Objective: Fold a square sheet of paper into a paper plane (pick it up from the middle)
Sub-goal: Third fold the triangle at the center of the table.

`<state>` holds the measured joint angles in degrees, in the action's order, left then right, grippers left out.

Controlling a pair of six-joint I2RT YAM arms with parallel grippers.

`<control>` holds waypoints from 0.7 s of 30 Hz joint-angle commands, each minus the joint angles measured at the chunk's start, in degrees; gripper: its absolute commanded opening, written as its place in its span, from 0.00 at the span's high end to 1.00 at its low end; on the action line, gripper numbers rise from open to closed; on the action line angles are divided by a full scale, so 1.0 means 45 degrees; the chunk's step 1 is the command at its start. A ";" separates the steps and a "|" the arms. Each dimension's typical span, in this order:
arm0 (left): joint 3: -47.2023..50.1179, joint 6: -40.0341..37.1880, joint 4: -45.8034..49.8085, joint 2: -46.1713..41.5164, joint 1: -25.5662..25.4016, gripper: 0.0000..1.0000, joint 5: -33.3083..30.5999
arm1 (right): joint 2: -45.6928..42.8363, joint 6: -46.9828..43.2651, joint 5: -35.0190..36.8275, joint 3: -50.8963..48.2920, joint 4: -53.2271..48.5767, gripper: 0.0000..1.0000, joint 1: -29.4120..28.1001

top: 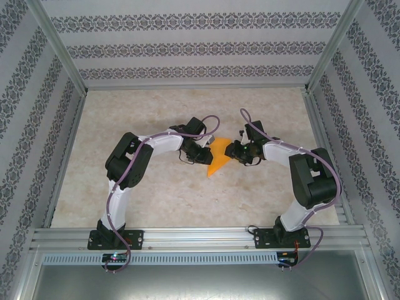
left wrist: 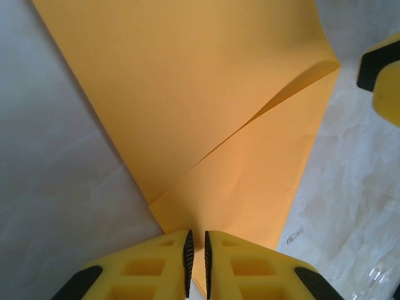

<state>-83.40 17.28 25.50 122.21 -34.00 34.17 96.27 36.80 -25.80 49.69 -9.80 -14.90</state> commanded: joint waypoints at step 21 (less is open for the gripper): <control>0.0330 -0.0304 0.0760 0.0564 0.0075 0.82 -0.0309 | 0.0418 0.0821 -0.0978 -0.0082 0.1207 0.69 -0.0352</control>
<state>-83.37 17.08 25.52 122.21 -34.00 34.17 99.07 39.33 -28.60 49.74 -6.13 -16.01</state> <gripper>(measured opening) 0.184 0.317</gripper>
